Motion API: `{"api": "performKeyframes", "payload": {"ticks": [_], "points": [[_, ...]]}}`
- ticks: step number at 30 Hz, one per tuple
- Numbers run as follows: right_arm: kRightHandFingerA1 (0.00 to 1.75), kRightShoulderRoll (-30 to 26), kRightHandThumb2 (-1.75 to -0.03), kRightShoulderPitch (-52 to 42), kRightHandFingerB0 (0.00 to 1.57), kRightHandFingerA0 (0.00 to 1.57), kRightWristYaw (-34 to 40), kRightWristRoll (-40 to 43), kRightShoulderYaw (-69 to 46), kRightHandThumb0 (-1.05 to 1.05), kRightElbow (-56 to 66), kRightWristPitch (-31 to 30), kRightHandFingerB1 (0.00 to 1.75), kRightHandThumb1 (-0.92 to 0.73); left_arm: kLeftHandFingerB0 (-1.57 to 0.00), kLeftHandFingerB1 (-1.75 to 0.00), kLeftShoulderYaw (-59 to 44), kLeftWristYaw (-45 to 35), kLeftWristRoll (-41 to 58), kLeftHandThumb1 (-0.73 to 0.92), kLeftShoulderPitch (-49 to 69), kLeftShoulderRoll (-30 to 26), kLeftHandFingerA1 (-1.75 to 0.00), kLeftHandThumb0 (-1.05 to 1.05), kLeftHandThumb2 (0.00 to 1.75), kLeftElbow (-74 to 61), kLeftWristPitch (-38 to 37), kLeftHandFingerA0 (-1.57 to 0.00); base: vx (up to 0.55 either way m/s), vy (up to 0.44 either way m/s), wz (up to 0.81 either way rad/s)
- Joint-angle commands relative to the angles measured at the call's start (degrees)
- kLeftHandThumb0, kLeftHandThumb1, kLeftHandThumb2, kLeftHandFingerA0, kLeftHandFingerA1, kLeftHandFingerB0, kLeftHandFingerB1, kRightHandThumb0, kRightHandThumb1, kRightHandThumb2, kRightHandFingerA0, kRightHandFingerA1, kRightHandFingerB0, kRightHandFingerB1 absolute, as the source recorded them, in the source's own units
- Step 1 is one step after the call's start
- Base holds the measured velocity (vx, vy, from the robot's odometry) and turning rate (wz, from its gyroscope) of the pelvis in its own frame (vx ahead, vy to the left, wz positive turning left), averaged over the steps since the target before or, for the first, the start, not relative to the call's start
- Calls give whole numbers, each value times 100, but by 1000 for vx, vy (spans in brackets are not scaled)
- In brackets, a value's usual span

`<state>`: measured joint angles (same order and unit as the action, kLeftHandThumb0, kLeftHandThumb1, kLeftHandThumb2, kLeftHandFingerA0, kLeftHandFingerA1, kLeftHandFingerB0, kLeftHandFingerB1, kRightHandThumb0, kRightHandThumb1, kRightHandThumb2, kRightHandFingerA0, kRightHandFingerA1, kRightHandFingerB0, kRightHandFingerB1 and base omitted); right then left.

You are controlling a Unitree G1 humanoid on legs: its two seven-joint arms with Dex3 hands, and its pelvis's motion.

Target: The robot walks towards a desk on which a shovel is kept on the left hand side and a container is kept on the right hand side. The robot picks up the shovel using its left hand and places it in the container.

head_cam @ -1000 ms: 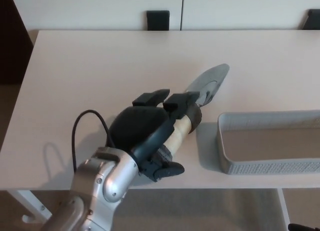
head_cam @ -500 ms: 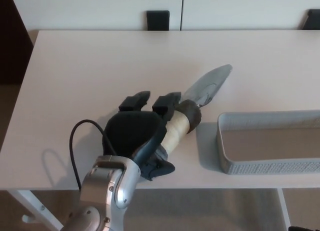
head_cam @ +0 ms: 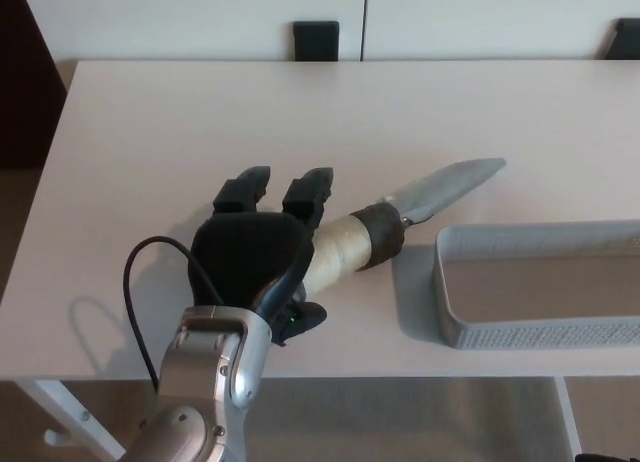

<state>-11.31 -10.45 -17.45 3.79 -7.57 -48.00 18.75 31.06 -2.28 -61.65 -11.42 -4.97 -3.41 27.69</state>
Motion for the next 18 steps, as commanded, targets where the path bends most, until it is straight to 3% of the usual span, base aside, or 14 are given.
{"api": "performKeyframes", "payload": {"ticks": [1,2,3,4,5,7,8,9,10,11,12,17,18], "points": [[62,-86,-76,30,51,73,-65,24,-14,-43,-36,13,54,-45,-1,-22,-63,126,-85,34,-118,17,-23,-57,77,177,87,-1,0,0,0],[62,-89,-75,29,51,73,-63,9,-4,-42,-31,8,54,-45,-4,-20,-72,84,-33,36,-154,26,-22,-61,73,205,58,-5,0,0,0],[62,-94,-76,28,51,73,-83,6,2,-42,-38,31,54,-46,-7,-25,-75,19,1,44,-198,37,-26,-64,55,219,44,-3,0,0,0],[62,-106,-76,27,51,73,-87,-18,16,-42,-58,79,54,-46,-7,-25,-64,-39,-10,44,-228,36,-26,-64,55,219,55,-3,0,0,0],[62,-106,-76,39,51,73,-106,-1,9,-42,-85,72,54,-46,-8,-24,-63,-57,19,38,-263,34,-26,-61,73,245,24,-6,0,0,0],[63,-109,-75,65,51,73,-134,16,-1,-42,-138,92,54,-45,-8,-24,-21,-189,34,45,-407,11,-27,-62,54,358,-7,-8,0,0,0],[63,-116,-75,66,51,73,-136,-3,15,-42,-125,111,54,-45,-8,-21,-20,-235,42,40,-468,-8,-29,-64,72,387,-16,-6,0,0,0],[62,-119,-75,63,51,72,-137,-1,14,-42,-123,94,54,-45,-8,-24,0,-243,28,45,-528,-10,-27,-62,54,437,-22,-9,0,0,0],[62,-127,-75,75,52,73,-113,-14,14,-41,-134,87,54,-46,-7,-22,21,-326,21,40,-619,-8,-31,-65,71,500,1,-7,0,0,0],[62,-132,-75,74,51,72,-130,-15,21,-41,-125,86,54,-46,-10,-24,38,-346,13,46,-697,5,-26,-62,55,572,12,-9,0,0,0],[62,-133,-75,75,51,72,-159,7,18,-42,-107,33,54,-46,-9,-27,40,-355,29,40,-761,39,-30,-63,71,640,36,-6,0,0,0],[61,-139,-75,84,52,72,-141,-17,52,-42,-40,-72,53,-46,-10,-29,44,-520,87,40,-1087,196,-26,-61,70,920,137,-7,0,0,0],[61,-123,-75,85,53,72,-120,-12,55,-42,3,-116,54,-45,-12,-35,122,-581,-23,38,-1209,235,-28,-57,76,1028,196,0,0,0,0]]}}
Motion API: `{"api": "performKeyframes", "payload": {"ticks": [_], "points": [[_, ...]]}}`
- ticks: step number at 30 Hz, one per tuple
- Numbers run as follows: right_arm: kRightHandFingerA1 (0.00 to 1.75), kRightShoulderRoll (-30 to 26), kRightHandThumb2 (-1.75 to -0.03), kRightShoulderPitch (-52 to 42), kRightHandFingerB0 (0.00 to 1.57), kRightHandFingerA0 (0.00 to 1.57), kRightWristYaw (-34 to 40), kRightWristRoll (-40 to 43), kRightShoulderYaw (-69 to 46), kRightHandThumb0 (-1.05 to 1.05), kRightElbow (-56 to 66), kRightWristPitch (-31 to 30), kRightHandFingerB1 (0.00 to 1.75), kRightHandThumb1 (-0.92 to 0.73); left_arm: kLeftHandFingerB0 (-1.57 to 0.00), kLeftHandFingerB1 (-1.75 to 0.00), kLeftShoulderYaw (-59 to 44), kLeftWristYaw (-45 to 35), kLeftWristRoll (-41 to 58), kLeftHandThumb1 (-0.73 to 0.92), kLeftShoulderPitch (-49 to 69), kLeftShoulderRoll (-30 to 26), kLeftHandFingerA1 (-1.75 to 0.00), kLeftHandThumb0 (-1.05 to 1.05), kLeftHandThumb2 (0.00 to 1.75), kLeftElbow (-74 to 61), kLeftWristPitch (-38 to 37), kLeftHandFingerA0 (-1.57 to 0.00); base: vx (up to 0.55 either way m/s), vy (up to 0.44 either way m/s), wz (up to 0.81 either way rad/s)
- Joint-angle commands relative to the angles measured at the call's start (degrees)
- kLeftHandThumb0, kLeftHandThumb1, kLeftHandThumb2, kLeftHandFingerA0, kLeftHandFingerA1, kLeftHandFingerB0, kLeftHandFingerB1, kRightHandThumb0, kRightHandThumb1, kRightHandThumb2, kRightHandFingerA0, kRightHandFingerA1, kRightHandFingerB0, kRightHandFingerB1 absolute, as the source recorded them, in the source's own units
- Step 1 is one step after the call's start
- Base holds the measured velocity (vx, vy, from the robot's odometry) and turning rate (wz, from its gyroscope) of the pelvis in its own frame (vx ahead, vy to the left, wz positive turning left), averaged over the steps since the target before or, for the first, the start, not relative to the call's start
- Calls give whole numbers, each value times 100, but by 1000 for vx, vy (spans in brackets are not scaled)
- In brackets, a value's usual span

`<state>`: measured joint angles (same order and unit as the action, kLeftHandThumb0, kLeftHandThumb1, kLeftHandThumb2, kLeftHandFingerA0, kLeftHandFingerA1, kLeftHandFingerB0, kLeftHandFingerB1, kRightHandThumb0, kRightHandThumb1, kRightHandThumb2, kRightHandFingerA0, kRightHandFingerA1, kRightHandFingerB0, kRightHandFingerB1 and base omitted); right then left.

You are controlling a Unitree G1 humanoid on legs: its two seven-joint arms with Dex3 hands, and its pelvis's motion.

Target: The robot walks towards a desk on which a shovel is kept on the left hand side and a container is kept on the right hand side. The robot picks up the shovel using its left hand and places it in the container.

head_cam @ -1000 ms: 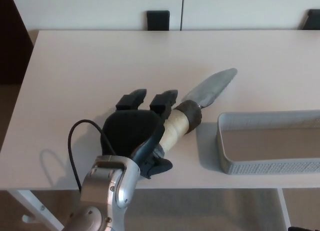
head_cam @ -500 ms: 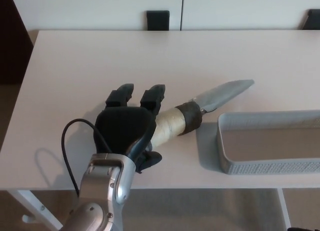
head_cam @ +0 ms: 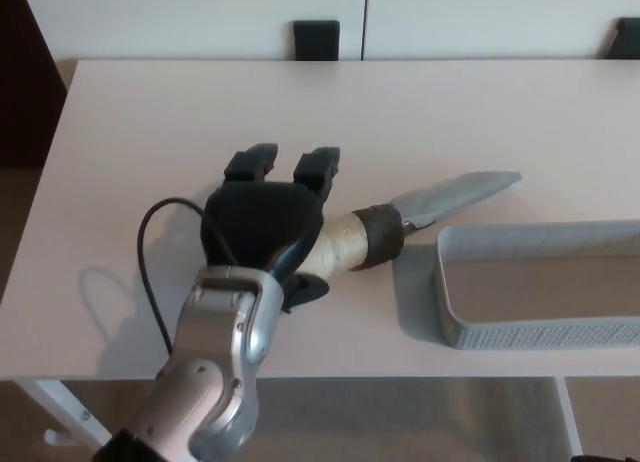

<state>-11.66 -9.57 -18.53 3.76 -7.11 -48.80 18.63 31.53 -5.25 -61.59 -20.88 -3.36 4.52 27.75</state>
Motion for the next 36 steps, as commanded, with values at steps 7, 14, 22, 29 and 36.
{"api": "performKeyframes", "payload": {"ticks": [7,14,22,29,36], "points": [[62,-118,-76,-42,53,72,-93,6,23,-43,164,-110,54,-45,-11,-34,184,-185,-31,39,-499,267,-26,-60,71,620,249,-7,0,0,0],[51,-105,-57,-39,61,79,-62,-11,22,-35,220,-121,44,-55,-11,-30,195,-139,1,39,-658,338,-24,-60,72,1068,268,-7,0,0,0],[51,-114,-56,-11,61,77,-144,16,6,-37,153,-66,44,-56,-20,-36,230,-235,73,44,-740,345,-41,-68,72,1608,308,-32,0,0,0],[50,-118,-57,-34,62,79,-137,-7,8,-34,191,-108,44,-57,-22,-39,158,-488,442,49,-752,272,-57,-60,75,2081,100,-82,0,0,0],[49,-130,-57,8,62,79,-110,-63,44,-36,253,-176,44,-57,-63,-50,260,-884,788,45,-624,-42,-104,-32,66,1971,-413,-82,0,0,0]]}}
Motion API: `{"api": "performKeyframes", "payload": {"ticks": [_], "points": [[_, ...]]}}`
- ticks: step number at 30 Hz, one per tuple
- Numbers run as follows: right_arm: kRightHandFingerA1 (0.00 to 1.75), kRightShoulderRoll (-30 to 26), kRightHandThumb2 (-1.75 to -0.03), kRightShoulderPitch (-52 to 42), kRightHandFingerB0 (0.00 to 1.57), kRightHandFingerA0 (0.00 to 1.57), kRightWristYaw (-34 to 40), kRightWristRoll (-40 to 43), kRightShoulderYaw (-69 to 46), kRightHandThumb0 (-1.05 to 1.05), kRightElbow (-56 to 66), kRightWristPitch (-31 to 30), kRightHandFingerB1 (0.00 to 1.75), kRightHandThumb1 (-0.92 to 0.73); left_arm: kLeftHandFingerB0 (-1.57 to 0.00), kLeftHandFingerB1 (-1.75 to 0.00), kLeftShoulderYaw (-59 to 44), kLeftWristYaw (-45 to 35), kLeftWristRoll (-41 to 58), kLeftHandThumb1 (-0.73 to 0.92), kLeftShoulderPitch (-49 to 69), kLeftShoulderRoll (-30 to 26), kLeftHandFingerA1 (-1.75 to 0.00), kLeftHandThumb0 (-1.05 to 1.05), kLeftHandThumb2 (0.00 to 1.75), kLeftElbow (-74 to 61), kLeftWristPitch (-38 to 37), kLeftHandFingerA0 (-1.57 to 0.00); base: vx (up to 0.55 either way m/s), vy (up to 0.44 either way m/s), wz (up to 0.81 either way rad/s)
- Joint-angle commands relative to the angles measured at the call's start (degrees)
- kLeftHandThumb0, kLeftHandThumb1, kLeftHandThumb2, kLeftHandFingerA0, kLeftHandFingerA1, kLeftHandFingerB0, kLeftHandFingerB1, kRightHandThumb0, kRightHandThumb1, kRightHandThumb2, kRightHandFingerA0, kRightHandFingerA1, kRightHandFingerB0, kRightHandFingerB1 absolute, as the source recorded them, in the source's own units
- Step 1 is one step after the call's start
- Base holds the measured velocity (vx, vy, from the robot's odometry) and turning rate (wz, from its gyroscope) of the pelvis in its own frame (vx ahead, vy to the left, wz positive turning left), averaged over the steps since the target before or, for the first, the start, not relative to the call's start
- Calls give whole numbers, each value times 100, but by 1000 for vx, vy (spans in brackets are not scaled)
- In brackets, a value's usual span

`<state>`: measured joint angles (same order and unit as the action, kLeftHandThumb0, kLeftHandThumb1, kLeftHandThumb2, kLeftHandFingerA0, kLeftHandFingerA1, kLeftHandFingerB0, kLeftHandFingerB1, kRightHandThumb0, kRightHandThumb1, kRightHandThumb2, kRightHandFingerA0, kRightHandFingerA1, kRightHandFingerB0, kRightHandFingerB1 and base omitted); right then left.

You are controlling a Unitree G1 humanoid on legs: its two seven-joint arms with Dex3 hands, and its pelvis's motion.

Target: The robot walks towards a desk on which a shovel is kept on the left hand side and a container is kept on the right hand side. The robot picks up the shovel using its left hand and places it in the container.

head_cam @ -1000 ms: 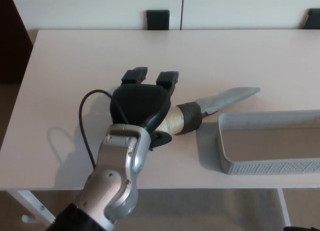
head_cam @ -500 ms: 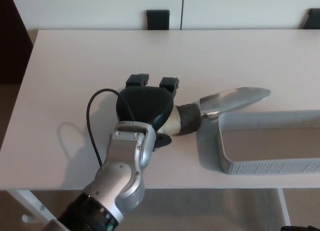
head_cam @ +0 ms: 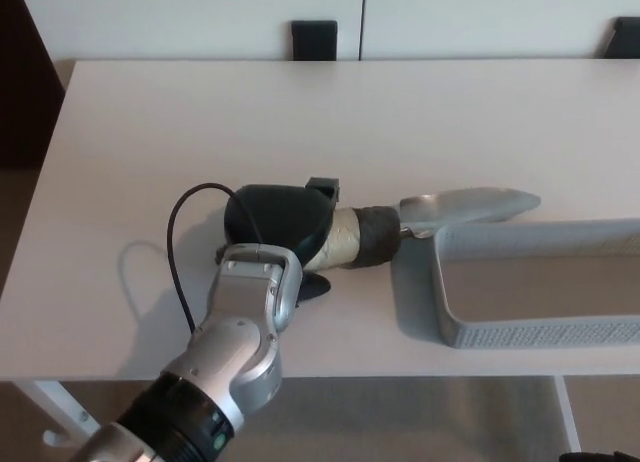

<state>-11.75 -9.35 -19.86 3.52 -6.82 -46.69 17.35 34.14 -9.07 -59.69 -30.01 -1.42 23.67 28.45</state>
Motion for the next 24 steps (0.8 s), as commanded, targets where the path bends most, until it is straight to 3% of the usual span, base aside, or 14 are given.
{"api": "performKeyframes", "payload": {"ticks": [1,5,6,9,11,12,13,16,17,19,21,22,23,24], "points": [[49,-126,-57,7,62,79,24,-42,17,-36,66,-66,44,-57,-63,-50,-10,-507,615,45,270,-255,-104,-32,66,38,-485,-82,0,0,0],[50,-163,-56,27,60,79,48,-131,74,-40,30,27,43,-57,-71,-47,-329,290,1036,65,473,-198,-103,-29,59,119,-1105,-85,0,0,0],[62,-169,-78,30,53,71,24,-121,71,-45,23,16,55,-47,-71,-50,-598,324,1341,68,545,-65,-104,-28,60,71,-1170,-88,0,0,0],[61,-172,-78,15,53,71,30,-131,81,-45,46,12,55,-47,-63,-50,-1296,21,2047,73,625,322,-93,-26,61,-116,-893,-85,0,0,0],[62,-165,-78,30,53,70,12,-102,65,-44,39,-7,55,-47,-62,-55,-1945,-20,2694,76,688,657,-120,-21,61,-242,-834,-83,0,0,0],[62,-164,-78,34,53,70,3,-91,63,-44,33,-13,55,-47,-62,-55,-2150,-13,2845,76,696,783,-120,-21,61,-278,-750,-83,0,0,0],[51,-149,-56,23,58,76,-65,-29,39,-38,38,18,44,-58,-63,-73,-2530,58,3171,77,717,1002,-139,-16,61,-300,-709,-78,0,0,0],[50,-164,-57,33,60,78,1,-80,59,-40,30,21,43,-58,-60,-101,-3974,310,4409,86,620,1801,-150,-14,61,-376,-318,-77,0,0,0],[50,-172,-57,33,59,76,9,-92,66,-40,22,37,43,-59,-53,-122,-4343,423,4697,87,554,1986,-166,-7,54,-408,-181,-75,0,0,0],[50,-186,-57,23,59,76,19,-120,81,-39,3,95,43,-59,-43,-113,-5062,692,5309,87,440,2327,-173,-8,55,-470,11,-61,0,0,0],[50,-166,-57,1,59,77,2,-83,65,-38,43,72,43,-59,-44,-106,-5473,850,5648,92,388,2512,-171,-3,56,-536,96,-70,0,0,0],[50,-163,-57,-20,59,77,15,-93,74,-40,90,48,43,-59,-47,-62,-5640,938,5817,92,395,2606,-175,-5,58,-550,40,-57,0,0,0],[50,-168,-57,-13,59,78,23,-104,80,-39,71,59,43,-59,-48,-82,-5704,932,5865,92,393,2630,-175,-8,62,-540,23,-60,0,0,0],[51,-170,-57,8,61,79,20,-100,75,-40,35,64,44,-58,-53,-80,-5833,949,5984,92,375,2684,-175,-13,64,-546,50,-64,0,0,0]]}}
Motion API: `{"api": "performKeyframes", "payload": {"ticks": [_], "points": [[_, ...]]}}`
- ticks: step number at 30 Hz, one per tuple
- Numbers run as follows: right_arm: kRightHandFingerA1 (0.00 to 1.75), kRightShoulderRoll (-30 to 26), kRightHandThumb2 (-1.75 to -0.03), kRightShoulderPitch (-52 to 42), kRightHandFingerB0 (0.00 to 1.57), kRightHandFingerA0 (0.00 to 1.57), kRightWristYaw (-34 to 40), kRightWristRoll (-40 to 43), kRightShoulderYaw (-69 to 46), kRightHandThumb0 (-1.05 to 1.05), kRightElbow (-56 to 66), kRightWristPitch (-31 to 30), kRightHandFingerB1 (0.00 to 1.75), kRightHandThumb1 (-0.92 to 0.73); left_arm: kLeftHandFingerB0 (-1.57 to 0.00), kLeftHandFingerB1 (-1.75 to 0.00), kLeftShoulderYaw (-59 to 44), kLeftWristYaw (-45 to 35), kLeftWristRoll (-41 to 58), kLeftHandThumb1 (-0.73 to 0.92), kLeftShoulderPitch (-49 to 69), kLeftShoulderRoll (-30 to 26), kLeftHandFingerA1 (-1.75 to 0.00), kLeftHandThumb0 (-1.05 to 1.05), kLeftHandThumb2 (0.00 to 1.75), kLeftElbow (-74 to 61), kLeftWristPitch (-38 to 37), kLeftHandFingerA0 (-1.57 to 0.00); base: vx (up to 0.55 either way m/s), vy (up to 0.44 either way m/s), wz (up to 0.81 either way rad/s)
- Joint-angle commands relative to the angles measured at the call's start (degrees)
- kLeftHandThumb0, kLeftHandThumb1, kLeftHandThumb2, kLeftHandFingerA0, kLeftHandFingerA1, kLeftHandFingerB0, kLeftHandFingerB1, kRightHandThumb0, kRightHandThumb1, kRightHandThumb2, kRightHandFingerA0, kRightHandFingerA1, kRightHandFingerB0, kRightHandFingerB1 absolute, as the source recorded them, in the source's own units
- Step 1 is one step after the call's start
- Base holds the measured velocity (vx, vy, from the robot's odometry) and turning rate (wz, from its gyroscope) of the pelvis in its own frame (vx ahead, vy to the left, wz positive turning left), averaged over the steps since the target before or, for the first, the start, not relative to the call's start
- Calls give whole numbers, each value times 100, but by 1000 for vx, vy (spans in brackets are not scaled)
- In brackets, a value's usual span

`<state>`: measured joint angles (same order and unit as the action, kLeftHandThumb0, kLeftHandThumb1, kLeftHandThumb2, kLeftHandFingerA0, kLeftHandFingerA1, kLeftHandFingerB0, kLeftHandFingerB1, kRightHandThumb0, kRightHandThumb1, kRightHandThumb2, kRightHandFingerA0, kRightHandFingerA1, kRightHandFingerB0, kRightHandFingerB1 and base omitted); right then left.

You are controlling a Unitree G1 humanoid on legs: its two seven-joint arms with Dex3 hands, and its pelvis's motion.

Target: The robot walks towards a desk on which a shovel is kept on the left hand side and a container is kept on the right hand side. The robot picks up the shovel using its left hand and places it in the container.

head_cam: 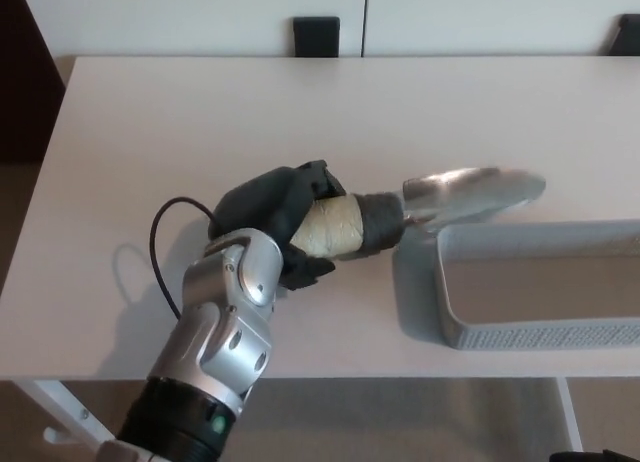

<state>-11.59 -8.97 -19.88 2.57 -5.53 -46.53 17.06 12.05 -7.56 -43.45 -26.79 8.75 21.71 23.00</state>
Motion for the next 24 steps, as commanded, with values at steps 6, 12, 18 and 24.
{"api": "performKeyframes", "payload": {"ticks": [6,12,18,24], "points": [[51,-180,-57,-10,62,80,29,11,-66,-39,2,70,44,-58,-53,-82,-3980,817,4564,92,-14,1847,-175,-13,65,-423,699,-65,0,0,0],[51,-183,-57,0,62,80,26,9,-63,-39,-14,78,44,-58,-53,-87,-4172,785,4528,92,-88,1930,-175,-11,66,-424,744,-66,0,0,0],[50,-228,-57,36,59,78,-42,0,-43,-38,-22,56,44,-59,-50,-100,-2598,-193,3568,92,556,1981,-165,-3,61,-1696,462,-87,0,0,0],[51,-242,-57,3,59,80,-34,-42,-19,-39,-70,155,44,-60,-80,-104,-965,-535,2751,77,1105,1344,-153,-9,67,-2394,-444,-96,0,0,0]]}}
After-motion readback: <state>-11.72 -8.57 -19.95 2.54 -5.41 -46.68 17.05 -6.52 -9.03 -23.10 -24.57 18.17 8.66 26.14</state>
